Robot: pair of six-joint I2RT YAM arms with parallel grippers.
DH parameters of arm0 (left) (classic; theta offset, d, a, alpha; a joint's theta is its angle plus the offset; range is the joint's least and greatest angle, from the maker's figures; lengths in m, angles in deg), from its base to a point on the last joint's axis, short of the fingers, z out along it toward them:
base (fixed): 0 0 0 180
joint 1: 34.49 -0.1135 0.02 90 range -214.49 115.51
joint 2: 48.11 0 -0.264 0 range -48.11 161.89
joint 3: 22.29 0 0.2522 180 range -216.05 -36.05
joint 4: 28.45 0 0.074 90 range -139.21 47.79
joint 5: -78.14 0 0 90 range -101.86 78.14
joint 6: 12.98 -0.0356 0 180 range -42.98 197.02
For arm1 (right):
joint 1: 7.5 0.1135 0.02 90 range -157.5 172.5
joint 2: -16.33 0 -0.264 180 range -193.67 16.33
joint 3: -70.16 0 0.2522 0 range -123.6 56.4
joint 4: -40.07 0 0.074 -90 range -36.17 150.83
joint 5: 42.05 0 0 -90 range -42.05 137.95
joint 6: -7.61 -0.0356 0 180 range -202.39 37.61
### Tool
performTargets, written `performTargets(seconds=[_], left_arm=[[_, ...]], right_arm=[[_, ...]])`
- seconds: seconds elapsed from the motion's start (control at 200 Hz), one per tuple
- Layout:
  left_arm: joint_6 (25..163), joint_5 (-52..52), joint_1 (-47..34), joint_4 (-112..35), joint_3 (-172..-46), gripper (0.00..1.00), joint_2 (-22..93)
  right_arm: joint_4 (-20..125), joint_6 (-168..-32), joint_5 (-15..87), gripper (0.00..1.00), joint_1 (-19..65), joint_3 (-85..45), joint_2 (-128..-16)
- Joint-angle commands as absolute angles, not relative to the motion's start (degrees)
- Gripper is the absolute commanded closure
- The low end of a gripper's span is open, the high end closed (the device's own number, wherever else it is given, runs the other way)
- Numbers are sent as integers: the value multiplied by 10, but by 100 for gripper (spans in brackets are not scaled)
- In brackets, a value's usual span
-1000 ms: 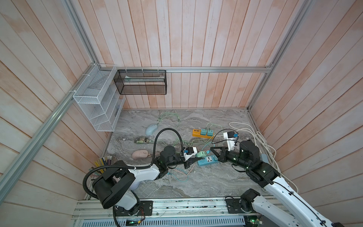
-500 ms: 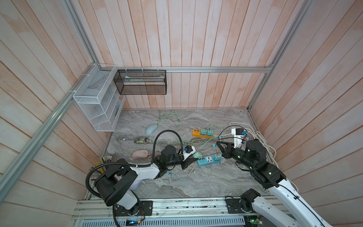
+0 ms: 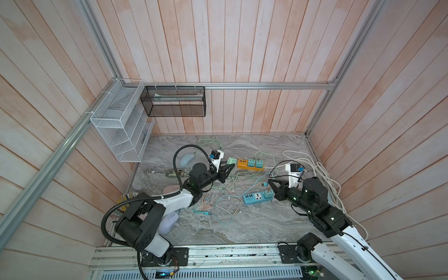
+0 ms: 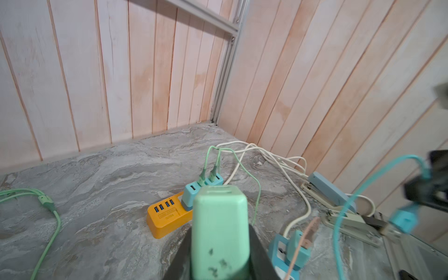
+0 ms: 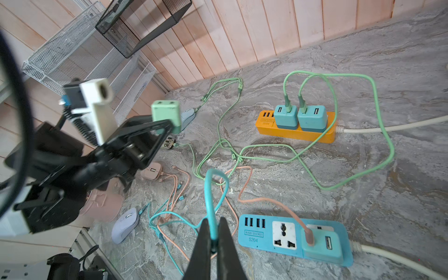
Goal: Unplug the wireless mouse
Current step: Place the plug at the center of the board.
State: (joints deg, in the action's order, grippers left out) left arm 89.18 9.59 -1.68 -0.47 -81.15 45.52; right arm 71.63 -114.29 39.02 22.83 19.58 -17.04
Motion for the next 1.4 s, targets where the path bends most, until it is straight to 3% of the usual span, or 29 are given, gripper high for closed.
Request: performTargets(seconds=[0.0,0.245,0.635,0.8,0.875,1.0,1.17,1.396], left_arm=[[859,147,-16,-107,-865,97,533],[834,183,27,-132,-929,72,617],[844,196,65,-186,-1000,65,675],[842,187,65,-187,-980,47,664],[839,182,63,-188,-970,46,651],[869,182,40,-164,-927,46,589],[950,173,-35,-81,-789,46,392],[973,63,-72,-185,-645,41,97]], right_arm=[[725,-1131,372,100,227,204,-130],[757,-1121,380,100,227,217,-92],[756,-1128,374,100,227,227,-85],[756,-1133,377,100,227,230,-84],[753,-1137,377,100,227,232,-87],[753,-1140,375,100,227,237,-102],[731,-1141,342,100,249,250,-139],[616,-1137,399,100,430,260,-237]])
